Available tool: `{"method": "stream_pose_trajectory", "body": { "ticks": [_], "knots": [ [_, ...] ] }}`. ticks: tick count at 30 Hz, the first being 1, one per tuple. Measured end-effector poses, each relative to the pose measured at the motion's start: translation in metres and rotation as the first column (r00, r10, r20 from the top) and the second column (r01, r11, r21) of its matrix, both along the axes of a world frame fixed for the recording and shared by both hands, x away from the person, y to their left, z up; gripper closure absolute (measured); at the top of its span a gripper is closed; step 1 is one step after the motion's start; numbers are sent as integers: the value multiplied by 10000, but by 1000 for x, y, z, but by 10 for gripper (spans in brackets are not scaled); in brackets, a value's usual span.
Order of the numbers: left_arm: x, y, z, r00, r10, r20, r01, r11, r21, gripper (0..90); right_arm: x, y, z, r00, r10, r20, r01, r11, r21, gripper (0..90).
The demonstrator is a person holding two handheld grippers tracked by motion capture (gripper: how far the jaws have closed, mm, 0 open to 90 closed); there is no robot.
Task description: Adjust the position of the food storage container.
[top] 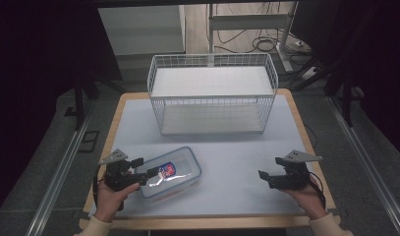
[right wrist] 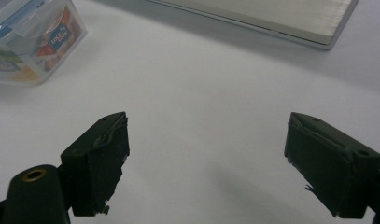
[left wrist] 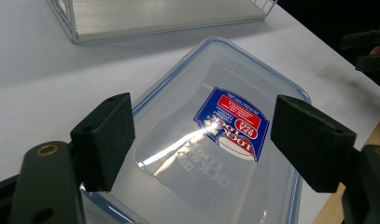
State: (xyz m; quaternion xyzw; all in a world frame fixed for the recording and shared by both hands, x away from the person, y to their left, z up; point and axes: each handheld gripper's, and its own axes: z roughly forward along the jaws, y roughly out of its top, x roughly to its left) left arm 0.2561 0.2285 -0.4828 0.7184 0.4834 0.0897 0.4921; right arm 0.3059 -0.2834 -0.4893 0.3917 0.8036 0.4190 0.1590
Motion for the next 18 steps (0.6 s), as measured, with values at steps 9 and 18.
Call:
{"method": "stream_pose_trajectory", "body": {
  "ticks": [9, 18],
  "knots": [
    [-3, 3, 3, 9999, 111, 83, -110, 9999, -108, 216, -4, 2, 1, 9999, 69, 80, -68, 9998, -180, 140],
    [-6, 11, 5, 9994, 338, -12, -338, 9994, -97, 397, -2, 3, -3, 10000, 32, -66, -34, 9996, -293, 140]
  ]
}}
